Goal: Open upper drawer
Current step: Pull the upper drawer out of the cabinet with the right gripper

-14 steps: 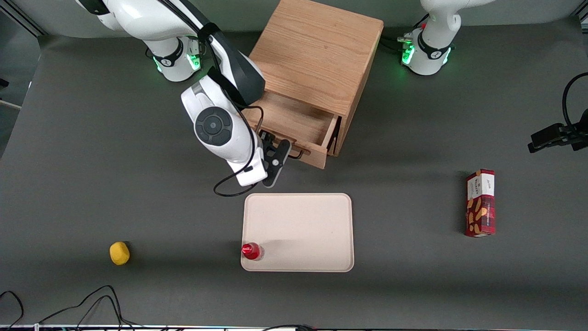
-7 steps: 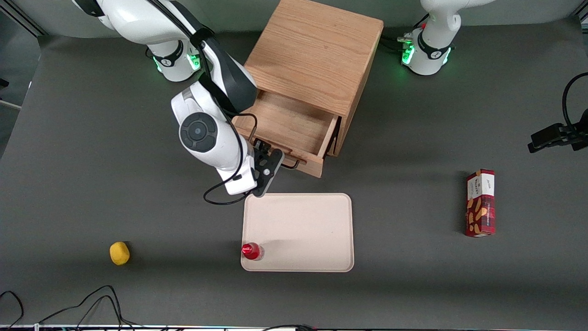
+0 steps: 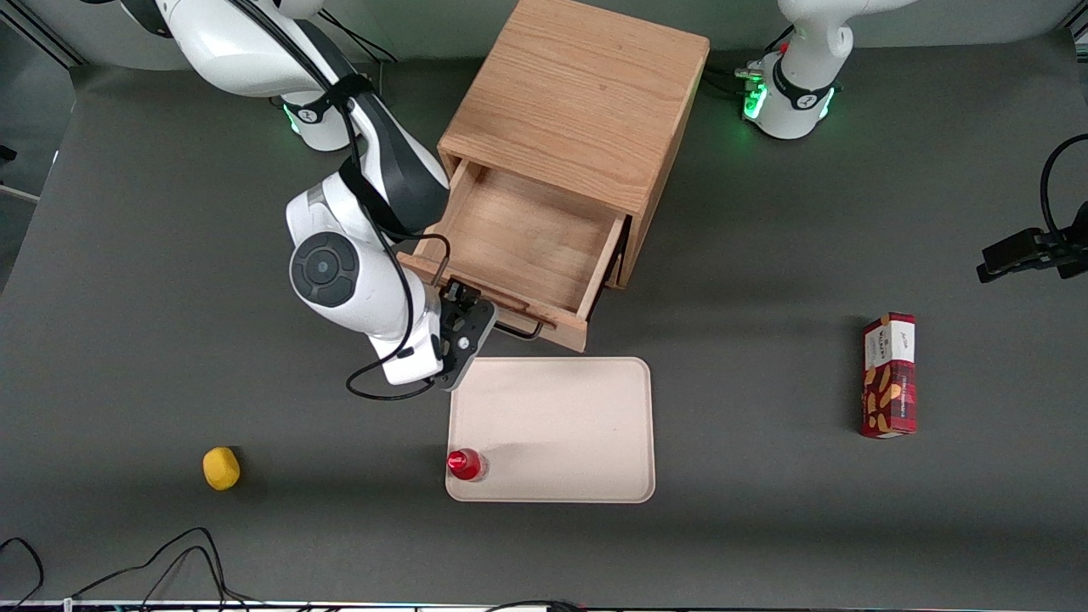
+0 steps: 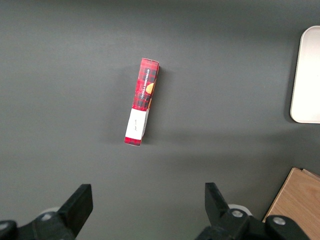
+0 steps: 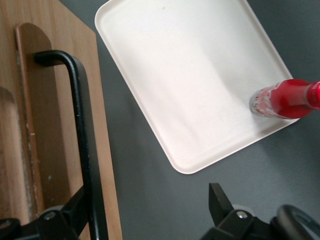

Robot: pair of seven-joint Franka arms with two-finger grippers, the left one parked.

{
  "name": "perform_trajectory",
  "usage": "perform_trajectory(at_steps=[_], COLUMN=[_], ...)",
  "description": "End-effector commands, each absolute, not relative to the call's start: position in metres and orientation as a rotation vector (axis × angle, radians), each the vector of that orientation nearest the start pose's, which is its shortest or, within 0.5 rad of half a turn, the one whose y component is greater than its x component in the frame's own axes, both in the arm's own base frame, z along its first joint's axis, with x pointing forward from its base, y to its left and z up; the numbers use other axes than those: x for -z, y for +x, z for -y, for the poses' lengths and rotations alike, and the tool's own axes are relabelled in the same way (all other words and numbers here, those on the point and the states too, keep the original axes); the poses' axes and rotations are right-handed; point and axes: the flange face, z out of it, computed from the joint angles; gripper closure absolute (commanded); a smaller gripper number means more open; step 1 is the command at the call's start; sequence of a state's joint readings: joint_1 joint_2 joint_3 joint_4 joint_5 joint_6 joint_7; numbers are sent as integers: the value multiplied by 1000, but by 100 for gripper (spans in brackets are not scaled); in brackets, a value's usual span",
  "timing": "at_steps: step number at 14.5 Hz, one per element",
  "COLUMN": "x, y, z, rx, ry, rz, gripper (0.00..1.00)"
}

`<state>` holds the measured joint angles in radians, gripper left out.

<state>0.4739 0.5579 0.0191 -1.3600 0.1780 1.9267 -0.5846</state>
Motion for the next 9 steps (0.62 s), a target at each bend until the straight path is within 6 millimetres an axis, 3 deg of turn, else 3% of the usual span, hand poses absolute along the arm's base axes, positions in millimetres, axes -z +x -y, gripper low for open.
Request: perform_trajectory(at_steps=[1,9], x=[-404,-404], y=[641,661], z=[-341,-324], rx=[100,183], ry=[-2573,-2613], rz=[1436,1394], gripper=[0,0])
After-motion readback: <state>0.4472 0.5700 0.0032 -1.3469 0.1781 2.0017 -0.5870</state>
